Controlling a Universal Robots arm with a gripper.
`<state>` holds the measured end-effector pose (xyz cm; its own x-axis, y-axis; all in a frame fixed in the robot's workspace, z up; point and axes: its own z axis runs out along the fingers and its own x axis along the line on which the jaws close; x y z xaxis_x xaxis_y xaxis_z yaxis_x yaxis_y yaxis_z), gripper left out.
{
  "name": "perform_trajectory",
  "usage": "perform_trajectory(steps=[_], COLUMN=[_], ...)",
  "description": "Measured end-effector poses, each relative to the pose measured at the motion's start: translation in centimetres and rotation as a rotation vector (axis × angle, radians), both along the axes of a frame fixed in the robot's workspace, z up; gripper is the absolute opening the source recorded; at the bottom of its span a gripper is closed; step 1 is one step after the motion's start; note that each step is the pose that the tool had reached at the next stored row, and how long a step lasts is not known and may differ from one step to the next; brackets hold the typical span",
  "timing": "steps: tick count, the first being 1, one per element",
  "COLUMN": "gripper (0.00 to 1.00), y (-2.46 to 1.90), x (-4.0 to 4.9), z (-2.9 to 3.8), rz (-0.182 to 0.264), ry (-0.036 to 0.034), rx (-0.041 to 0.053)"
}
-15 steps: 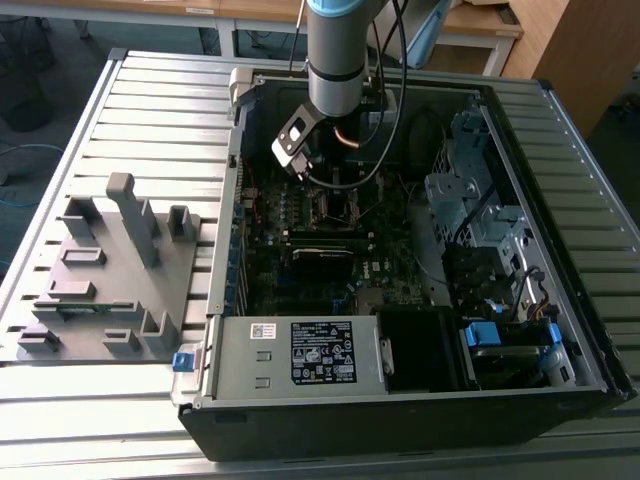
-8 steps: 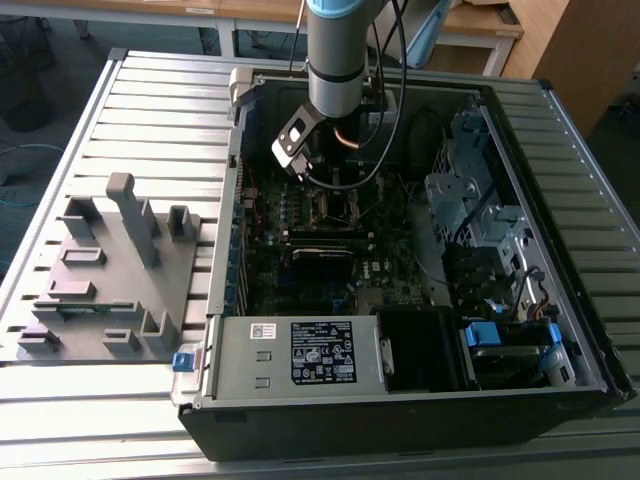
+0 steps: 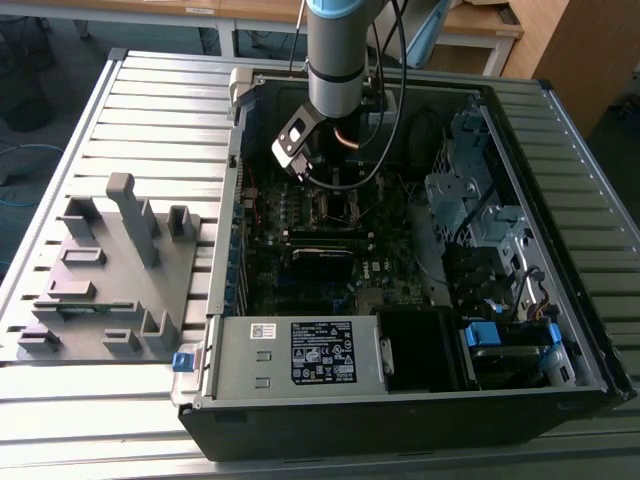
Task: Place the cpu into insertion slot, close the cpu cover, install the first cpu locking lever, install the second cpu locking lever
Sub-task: 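Place the cpu into insertion slot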
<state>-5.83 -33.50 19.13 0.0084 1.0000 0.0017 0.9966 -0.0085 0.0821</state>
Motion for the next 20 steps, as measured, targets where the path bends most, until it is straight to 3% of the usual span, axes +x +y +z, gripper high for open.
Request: perform_trajectory(steps=[20], gripper=[0.54], y=[0.01], x=[0.01], z=[0.13], rz=[0.0], ry=[-0.0001], rx=[0.0003])
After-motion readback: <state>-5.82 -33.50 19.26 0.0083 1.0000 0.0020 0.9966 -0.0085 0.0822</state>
